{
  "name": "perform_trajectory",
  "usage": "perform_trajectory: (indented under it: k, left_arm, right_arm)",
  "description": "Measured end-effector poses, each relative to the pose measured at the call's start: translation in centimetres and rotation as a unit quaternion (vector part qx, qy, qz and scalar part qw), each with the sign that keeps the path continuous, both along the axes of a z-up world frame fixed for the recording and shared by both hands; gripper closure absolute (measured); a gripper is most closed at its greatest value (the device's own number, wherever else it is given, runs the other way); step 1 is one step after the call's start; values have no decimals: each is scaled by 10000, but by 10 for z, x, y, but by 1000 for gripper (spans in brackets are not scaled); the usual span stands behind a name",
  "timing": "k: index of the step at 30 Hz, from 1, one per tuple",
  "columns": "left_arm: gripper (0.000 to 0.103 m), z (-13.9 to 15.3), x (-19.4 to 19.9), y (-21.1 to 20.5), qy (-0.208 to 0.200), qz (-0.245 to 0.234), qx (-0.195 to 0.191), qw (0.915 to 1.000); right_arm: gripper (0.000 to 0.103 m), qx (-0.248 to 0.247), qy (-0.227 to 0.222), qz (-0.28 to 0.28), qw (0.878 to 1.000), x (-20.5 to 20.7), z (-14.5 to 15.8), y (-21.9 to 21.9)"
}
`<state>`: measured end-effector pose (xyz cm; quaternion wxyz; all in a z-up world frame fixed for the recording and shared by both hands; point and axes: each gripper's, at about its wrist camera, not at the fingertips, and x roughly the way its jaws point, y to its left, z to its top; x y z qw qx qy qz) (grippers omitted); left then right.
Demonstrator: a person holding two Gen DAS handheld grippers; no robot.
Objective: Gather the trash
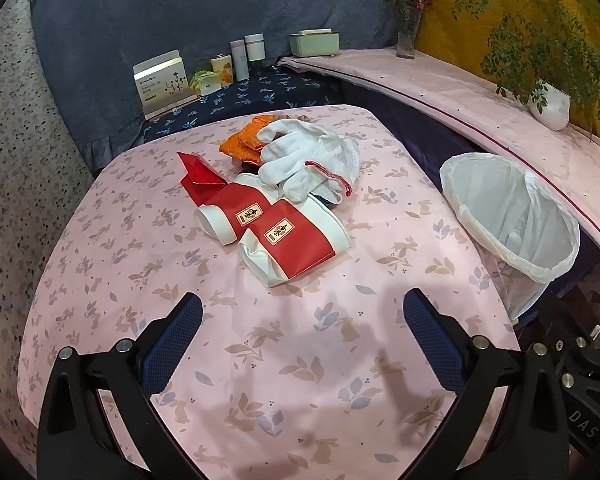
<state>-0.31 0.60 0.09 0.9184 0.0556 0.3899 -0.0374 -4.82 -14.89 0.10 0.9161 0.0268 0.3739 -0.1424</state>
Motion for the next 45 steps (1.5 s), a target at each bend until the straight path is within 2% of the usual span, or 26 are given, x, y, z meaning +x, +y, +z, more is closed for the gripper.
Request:
perform_trajectory:
  k: [29, 45]
  left_arm:
    - [7, 6, -7, -3, -395, -44, -17, 9992]
    - [7, 1, -3, -5, -241, -177, -84, 9995]
  right_arm:
    - [7, -6, -31, -27, 10000, -2, -1, -2]
    - [7, 13, -83, -81, 9999, -2, 2, -6]
